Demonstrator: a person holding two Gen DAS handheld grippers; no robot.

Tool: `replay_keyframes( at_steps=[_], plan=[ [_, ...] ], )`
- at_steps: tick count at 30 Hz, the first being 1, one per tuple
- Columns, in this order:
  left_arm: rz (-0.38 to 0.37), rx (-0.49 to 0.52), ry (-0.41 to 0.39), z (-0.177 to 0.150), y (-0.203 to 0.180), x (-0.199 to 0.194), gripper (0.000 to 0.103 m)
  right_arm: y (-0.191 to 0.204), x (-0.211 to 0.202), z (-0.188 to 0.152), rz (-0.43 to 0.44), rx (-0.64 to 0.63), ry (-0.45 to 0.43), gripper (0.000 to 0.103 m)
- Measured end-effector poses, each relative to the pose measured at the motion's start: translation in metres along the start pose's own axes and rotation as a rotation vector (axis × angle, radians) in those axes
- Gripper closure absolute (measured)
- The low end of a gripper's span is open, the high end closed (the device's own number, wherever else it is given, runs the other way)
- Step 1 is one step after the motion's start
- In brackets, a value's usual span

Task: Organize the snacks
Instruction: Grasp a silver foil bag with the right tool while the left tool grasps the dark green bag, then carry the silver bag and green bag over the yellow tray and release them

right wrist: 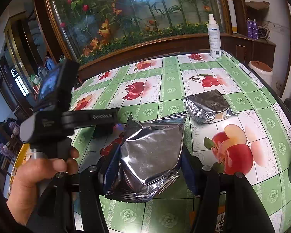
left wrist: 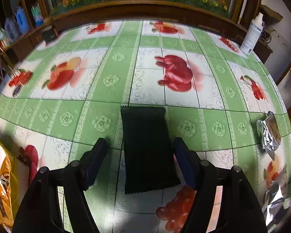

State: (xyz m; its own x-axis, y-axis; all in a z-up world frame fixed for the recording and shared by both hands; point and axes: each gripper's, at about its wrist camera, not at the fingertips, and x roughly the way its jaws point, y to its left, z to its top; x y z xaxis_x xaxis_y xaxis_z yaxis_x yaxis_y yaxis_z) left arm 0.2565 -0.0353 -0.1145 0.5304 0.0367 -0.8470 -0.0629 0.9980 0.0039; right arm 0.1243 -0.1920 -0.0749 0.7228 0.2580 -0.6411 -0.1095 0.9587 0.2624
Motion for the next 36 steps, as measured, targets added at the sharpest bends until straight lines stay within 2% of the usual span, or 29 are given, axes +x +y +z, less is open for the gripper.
replay_keyframes(
  at_steps=[2,3,4,8,11,16,18,21,27,36],
  plan=[
    [0.004,-0.015,-0.013,-0.002,0.003,-0.002,0.037,-0.002,0.000,0.000,0.010,0.009,-0.004,0.043],
    [0.007,-0.019,-0.022,-0.003,0.005,-0.004,0.052,-0.003,-0.001,0.000,0.015,0.012,-0.009,0.043],
    [0.009,-0.018,-0.026,-0.004,0.006,-0.006,0.060,-0.003,-0.001,-0.001,0.020,0.013,-0.013,0.043],
    [0.012,-0.016,-0.039,-0.022,0.020,-0.017,0.060,-0.005,-0.002,-0.002,0.043,0.017,-0.028,0.043],
    [0.021,-0.045,-0.044,-0.048,0.038,-0.035,0.061,-0.005,-0.002,-0.003,0.060,0.022,-0.030,0.043],
    [0.062,-0.117,-0.101,-0.089,0.074,-0.074,0.061,0.001,-0.005,-0.006,0.097,0.010,-0.050,0.043],
    [0.102,-0.139,-0.132,-0.101,0.088,-0.088,0.061,0.008,-0.006,-0.008,0.110,-0.008,-0.055,0.043],
    [0.134,-0.166,-0.166,-0.111,0.104,-0.105,0.061,0.022,-0.007,-0.013,0.122,-0.043,-0.063,0.043],
    [0.148,-0.175,-0.235,-0.130,0.122,-0.140,0.061,0.056,-0.024,-0.023,0.156,-0.117,-0.105,0.043],
    [0.177,-0.192,-0.289,-0.151,0.144,-0.167,0.060,0.101,-0.048,-0.038,0.225,-0.162,-0.152,0.043]
  ],
)
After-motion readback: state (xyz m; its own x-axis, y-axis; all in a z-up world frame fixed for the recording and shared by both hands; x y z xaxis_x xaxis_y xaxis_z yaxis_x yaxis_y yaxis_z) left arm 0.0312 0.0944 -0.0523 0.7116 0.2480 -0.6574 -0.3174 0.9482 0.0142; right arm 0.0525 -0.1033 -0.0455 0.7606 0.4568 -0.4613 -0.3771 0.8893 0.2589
